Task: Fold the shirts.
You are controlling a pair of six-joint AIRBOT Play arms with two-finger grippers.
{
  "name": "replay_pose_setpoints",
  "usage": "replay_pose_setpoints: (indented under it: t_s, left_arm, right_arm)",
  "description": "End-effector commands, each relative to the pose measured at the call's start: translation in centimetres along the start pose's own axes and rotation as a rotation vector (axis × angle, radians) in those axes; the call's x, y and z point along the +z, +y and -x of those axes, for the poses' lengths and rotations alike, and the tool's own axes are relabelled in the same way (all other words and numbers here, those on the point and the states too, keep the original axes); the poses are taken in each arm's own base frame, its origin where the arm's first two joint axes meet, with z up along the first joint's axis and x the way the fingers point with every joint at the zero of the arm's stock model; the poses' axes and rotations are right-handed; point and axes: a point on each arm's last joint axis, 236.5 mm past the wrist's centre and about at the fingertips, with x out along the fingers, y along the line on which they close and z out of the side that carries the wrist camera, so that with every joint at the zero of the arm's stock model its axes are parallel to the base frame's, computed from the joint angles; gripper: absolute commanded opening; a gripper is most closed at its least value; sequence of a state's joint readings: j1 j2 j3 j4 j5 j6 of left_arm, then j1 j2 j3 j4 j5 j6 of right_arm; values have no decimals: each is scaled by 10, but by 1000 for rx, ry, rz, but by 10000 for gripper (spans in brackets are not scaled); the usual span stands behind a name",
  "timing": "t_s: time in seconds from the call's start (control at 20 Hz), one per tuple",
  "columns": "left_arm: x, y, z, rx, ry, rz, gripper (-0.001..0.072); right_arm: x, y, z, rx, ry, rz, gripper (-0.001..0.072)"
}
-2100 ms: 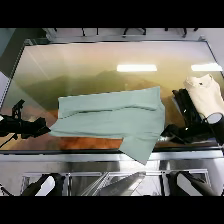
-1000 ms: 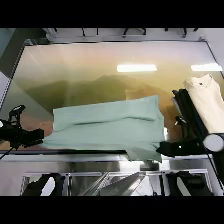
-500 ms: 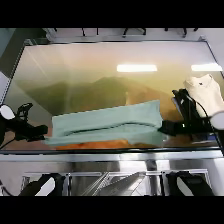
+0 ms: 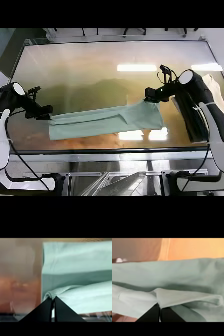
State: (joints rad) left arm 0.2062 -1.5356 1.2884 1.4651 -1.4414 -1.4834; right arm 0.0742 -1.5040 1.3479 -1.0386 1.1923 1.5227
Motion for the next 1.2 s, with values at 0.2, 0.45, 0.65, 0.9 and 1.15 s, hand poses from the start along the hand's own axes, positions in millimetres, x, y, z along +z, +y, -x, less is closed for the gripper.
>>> replay_pose_setpoints:
  t_s: [0.2, 0.45, 0.65, 0.9, 1.15]
  left_arm:
    - [31, -1, -26, -10, 7, -10, 12]
    - [19, 1, -24, -2, 53, 1, 34]
    - [19, 19, 8, 89, -29, 102, 504]
    - [0, -3, 78, 79, -172, 65, 12]
    - [-15, -47, 123, 87, -300, -139, 11]
  right_arm:
    - [4, -29, -40, -61, 67, -37, 22]
    - [-12, -36, -34, -71, 139, -49, 691]
    - [-32, -60, 13, -60, 222, 4, 696]
    - [-24, -127, 21, 40, 202, -140, 697]
    - [-30, -151, -17, 172, 255, -220, 697]
